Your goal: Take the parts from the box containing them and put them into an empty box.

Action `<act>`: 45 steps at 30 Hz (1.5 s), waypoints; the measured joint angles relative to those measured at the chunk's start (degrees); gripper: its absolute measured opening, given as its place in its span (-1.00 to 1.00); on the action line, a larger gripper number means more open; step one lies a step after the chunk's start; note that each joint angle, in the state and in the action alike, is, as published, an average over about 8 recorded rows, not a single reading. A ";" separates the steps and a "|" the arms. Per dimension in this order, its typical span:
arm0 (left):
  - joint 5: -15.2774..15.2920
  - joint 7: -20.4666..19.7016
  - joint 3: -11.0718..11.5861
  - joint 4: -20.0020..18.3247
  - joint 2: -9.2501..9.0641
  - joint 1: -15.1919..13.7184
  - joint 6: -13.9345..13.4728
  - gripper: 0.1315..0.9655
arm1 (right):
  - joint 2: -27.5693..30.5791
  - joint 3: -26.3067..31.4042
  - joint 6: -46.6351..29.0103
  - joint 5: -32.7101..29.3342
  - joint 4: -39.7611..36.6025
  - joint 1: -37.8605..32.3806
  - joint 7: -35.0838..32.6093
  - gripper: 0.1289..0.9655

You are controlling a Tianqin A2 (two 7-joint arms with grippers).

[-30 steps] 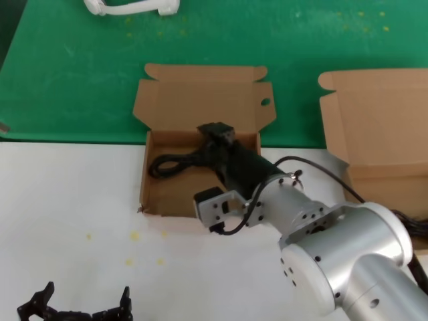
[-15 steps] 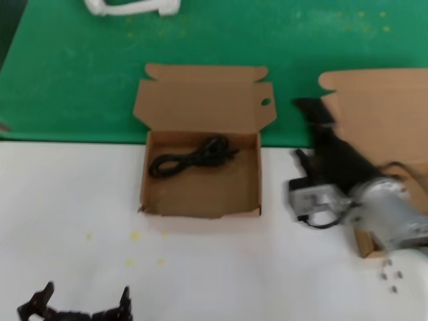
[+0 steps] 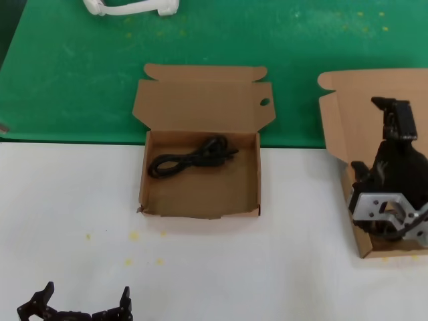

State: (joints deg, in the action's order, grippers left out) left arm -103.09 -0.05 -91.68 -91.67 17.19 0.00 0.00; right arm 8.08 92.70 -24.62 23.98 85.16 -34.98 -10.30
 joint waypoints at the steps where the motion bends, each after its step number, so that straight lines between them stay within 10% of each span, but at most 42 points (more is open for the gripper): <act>1: 0.00 0.00 0.00 0.00 0.00 0.00 0.00 1.00 | 0.10 0.00 0.29 0.91 0.07 0.40 0.13 0.76; 45: -0.03 0.02 0.00 0.00 0.00 0.00 0.00 1.00 | 5.69 -0.64 15.39 49.47 4.07 21.86 6.45 1.00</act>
State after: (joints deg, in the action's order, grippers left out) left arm -103.12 -0.03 -91.68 -91.67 17.19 0.00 0.00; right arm 13.77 92.07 -9.23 73.45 89.23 -13.12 -3.85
